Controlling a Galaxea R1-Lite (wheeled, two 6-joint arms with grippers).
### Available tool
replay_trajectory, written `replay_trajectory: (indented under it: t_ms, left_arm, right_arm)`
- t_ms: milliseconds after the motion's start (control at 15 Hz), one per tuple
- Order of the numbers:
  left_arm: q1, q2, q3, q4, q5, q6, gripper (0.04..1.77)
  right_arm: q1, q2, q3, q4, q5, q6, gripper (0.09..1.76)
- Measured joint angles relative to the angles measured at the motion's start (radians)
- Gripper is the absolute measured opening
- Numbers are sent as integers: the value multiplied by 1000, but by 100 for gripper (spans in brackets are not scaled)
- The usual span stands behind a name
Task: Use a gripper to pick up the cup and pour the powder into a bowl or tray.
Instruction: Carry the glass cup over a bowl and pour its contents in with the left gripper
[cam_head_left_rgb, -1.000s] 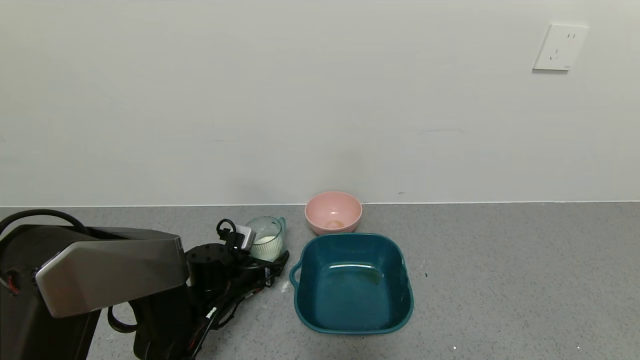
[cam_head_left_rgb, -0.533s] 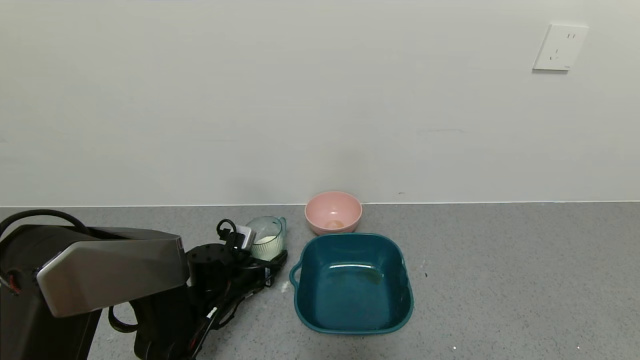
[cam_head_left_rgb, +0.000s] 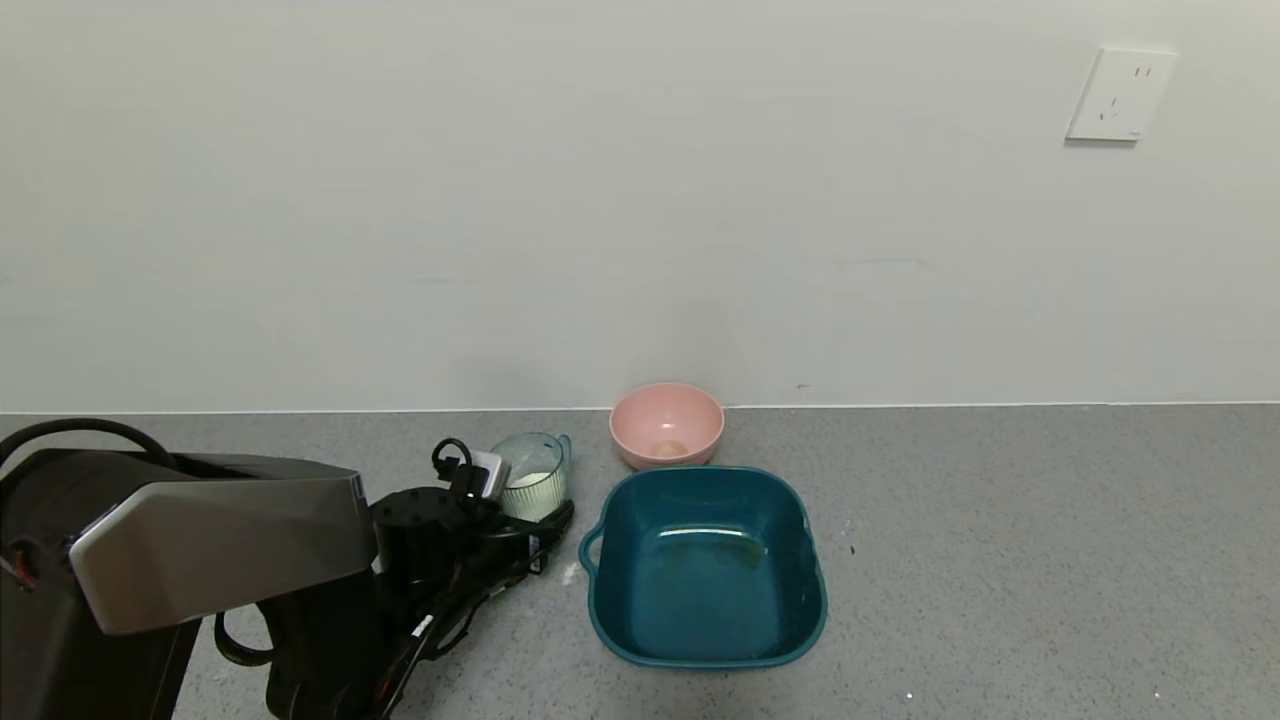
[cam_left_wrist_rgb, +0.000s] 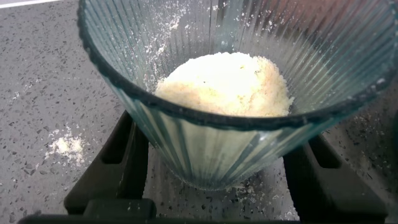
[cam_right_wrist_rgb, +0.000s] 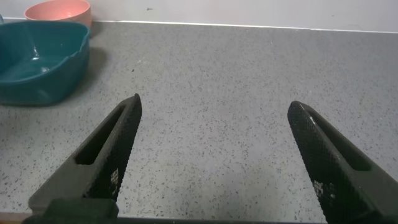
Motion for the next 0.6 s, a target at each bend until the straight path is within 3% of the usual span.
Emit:
replay_trajectory:
  t_ms: [267, 600]
  left_arm:
    - [1, -44, 9, 19, 4, 3, 126]
    - [22, -229, -31, 301, 8, 49, 126]
  right_arm:
    - [0, 0, 0, 0, 0, 0, 171]
    - [0, 0, 0, 0, 0, 0, 171]
